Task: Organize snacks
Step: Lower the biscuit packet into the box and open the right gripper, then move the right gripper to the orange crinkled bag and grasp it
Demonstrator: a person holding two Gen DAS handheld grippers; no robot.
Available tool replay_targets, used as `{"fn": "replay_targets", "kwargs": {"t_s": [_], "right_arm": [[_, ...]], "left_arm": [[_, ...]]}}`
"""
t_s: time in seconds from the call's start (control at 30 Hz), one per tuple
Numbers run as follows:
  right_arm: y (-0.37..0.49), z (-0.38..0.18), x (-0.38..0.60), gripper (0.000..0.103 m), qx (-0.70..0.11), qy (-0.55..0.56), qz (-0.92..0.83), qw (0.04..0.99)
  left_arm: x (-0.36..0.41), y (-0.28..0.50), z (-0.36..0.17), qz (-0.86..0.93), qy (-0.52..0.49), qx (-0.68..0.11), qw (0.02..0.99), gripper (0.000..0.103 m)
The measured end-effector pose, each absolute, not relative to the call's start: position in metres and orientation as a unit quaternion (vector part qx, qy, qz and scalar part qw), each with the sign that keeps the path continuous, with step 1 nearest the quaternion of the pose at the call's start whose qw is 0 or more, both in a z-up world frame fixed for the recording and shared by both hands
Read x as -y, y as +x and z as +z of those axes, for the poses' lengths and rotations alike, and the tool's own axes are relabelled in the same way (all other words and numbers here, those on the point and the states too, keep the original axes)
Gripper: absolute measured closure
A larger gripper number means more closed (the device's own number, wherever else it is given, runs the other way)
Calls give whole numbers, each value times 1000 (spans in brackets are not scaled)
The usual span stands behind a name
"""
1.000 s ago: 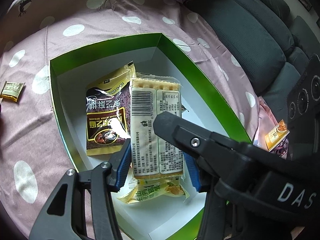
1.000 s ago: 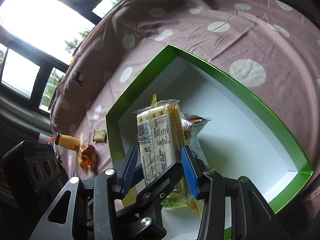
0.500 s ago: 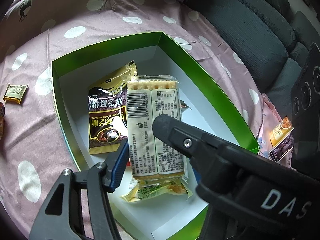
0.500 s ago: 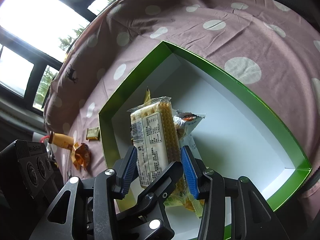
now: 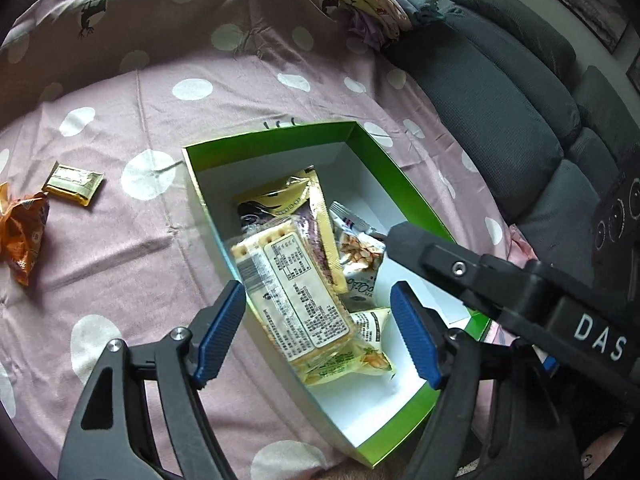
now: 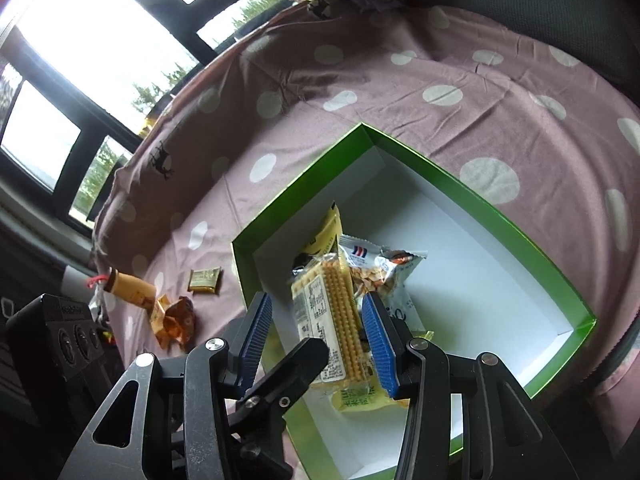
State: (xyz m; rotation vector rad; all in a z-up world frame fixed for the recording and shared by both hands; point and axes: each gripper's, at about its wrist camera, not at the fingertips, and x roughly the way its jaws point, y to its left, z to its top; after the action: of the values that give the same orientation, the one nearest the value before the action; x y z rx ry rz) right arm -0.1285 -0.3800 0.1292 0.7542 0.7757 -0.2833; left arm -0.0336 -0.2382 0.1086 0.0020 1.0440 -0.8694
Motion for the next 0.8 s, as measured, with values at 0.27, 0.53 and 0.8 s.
{"fn": "replay_targets", "kwargs": {"t_s": [0.27,0.53,0.8], "right_arm": [[-103,146,342,54,-371,309,-122,867],[-38,160,285,51,-383,276,-45,880],[65,125,223,46,-446,258,31,857]], "left_arm": [[152,3,123,-344,-74,-461,815,19],[44,66,114,-225,-156,-451,850,19],[9,103,62,-186,-175,-485,836,20]]}}
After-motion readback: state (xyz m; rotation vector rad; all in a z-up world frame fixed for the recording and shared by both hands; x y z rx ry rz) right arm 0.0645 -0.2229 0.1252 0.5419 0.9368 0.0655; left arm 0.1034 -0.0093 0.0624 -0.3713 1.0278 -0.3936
